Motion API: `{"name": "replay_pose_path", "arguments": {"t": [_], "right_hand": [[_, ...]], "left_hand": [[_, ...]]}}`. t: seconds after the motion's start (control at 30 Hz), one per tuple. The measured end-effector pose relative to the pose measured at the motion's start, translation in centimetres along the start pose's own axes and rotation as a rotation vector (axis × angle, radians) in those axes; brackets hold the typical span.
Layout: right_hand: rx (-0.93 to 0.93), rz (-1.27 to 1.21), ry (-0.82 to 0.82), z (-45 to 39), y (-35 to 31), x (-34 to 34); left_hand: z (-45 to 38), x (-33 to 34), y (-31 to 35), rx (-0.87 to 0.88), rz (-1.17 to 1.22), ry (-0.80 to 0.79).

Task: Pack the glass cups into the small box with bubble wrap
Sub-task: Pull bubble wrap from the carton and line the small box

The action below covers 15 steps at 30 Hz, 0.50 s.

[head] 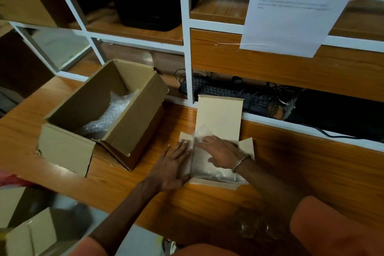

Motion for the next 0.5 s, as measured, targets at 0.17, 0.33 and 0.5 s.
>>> {"name": "replay_pose_path", "arguments": {"t": [0.17,0.33,0.5], "right_hand": [[-0.006,-0.164,0.133,-0.5,-2.2,-3.1],[-0.088,-0.261,0.312,-4.5,-6.6,-9.8],[-0.192,-0.280,0.353,-11.2,-12.2,-15.6]], "left_hand": [[0.7,-2.4,-0.6,0.005,0.101,0.168],[2.5,-10.0,-4.1,-0.047,0.180,0.588],[6.5,-15.4,-12.5,-0.296,0.111,0.634]]}}
Point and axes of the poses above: each hand's wrist, its own z-axis away from the middle knuckle, its own x-axis out of the palm, y = z × x, the point moved 2 cm from there along -z, towards the middle knuckle, and after that the axes turned 13 degrees about -z, right-handed, at the moved point
